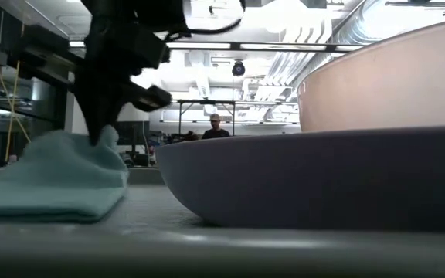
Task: Set up tray
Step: Put the light green table napkin on the gray tray to the left of the violet plate
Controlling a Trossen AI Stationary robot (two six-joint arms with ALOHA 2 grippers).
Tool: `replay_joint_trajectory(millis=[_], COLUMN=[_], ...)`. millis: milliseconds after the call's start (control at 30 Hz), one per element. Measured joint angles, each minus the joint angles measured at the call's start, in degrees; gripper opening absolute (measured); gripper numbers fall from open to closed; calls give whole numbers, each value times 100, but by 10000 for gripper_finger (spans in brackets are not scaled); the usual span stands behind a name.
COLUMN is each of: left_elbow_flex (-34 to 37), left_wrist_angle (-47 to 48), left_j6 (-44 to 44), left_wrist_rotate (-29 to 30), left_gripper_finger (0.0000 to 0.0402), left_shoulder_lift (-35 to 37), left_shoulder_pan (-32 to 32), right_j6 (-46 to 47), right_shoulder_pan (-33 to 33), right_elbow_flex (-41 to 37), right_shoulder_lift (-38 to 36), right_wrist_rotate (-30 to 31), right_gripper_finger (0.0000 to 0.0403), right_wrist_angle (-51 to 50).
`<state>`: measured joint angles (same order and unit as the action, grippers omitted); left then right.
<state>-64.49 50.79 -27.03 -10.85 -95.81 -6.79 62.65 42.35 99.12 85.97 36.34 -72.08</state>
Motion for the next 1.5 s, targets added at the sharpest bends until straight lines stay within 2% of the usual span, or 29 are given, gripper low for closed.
replay_joint_trajectory(millis=[333,467,700,967,1200,1500], left_elbow_flex=[-573,-689,-675,-674,-681,-664], left_wrist_angle=[-134,-46,-165,-307,-723,-670], left_j6=[-557,-545,-360,218,1225,2364], left_wrist_rotate=[35,265,286,278,757,1252], left_gripper_finger=[14,14,14,14,14,14], left_shoulder_lift=[-457,-457,-457,-461,-625,-1053], left_shoulder_pan=[-273,-261,-223,-223,-223,-223], right_j6=[28,28,31,31,31,32], right_shoulder_pan=[2,0,0,0,7,18], right_elbow_flex=[-1,-1,-1,-1,-1,-1], right_shoulder_lift=[0,0,0,0,0,0], right_wrist_rotate=[29,37,40,35,-1,-146], right_gripper_finger=[131,131,131,131,131,131], right_wrist_angle=[0,0,0,9,15,20])
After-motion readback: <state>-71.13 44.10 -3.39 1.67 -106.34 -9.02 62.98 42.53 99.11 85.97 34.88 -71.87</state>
